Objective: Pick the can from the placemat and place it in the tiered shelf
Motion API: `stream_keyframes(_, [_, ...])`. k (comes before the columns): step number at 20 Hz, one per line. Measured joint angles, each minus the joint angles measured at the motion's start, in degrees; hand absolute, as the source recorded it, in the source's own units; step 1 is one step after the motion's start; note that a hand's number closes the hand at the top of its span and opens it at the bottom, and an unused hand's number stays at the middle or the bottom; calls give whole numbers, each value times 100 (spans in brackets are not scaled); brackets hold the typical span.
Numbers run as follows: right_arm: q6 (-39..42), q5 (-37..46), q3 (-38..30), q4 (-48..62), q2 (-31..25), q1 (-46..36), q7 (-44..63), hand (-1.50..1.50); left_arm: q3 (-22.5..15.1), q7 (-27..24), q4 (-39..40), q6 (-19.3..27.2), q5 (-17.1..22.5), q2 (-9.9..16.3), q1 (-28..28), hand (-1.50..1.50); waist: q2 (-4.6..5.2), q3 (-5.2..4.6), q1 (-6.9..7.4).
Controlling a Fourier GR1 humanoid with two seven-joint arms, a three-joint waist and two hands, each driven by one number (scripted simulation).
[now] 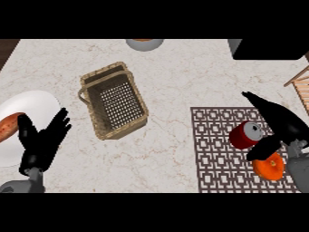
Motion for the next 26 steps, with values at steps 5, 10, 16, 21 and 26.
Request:
stream_keyframes(5, [-156, 371, -119, 245, 261, -4, -330, -150, 85, -20, -132, -80, -103, -90, 121, 0, -2, 0, -3])
stream_keyframes(10, [-237, 574, -338, 734, 415, -223, -805, -150, 184, -17, -85, -160, -192, -166, 80, 0, -8, -2, 0])
stream_keyframes(16, [-31, 809, -206, 911, 506, -259, -1184, 150, 225, -16, -93, -191, -295, -265, 73, 0, -43, -42, 9])
stream_keyframes(21, [219, 1006, 159, 1025, 473, -273, -1686, 150, 282, 22, -48, -211, -305, -274, 18, 0, -47, -56, 12])
stream_keyframes(26, [32, 1114, 159, 816, 630, 5, -2008, 150, 360, 41, -4, -300, -312, -281, 6, 0, -50, -46, -5])
